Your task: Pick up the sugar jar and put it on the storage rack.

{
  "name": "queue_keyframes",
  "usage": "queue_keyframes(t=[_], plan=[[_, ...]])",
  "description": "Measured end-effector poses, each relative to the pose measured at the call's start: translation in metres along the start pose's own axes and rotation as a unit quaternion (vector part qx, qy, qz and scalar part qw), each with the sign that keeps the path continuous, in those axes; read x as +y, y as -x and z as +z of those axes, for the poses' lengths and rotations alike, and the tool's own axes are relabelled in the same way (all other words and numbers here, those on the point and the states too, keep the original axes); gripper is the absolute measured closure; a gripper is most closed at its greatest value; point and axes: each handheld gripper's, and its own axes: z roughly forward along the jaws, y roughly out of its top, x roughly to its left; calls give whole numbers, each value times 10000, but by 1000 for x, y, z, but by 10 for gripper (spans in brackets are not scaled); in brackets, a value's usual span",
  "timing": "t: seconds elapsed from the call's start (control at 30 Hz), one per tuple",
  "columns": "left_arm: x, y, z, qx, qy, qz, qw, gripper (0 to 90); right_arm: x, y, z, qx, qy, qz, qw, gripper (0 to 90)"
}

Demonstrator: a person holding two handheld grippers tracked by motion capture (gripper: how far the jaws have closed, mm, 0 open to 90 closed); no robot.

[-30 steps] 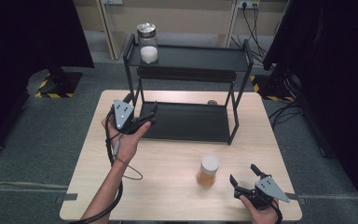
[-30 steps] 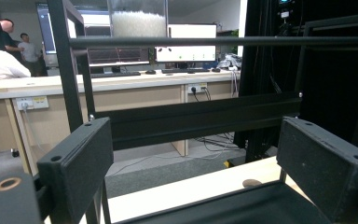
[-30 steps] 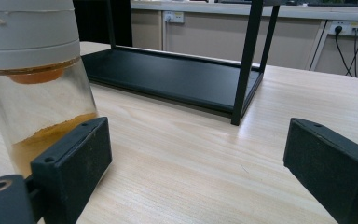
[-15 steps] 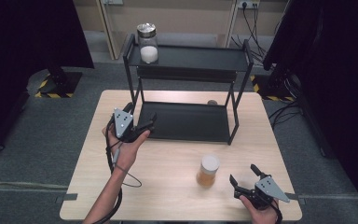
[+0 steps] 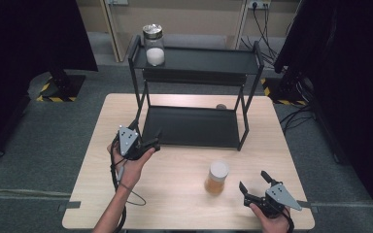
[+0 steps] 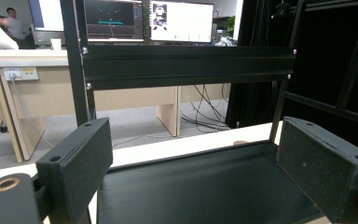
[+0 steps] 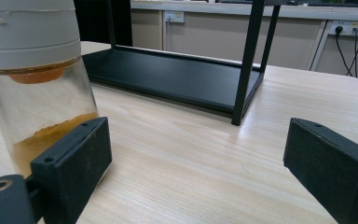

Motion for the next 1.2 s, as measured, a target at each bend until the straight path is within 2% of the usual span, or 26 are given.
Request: queue_keyframes(t=[0.13,0.17,0.83,1.13,1.2], plan=[[-8,1,-4,-13,2,-5,10000,99,0,0,0,2,-3,0,10000,77],[-10,2,-5,-49,-35,-65,10000,99,0,0,0,3,-2,1,10000,77],[-62,6,-26,-289,-315,-111,9990,96,0,0,0,9,4,-2,10000,77],[-88,6,-30,-317,-524,-261,9978,95,0,0,0,14,1,-14,10000,77],[-89,6,-31,-317,-490,-300,9978,94,0,0,0,11,4,-15,10000,77]])
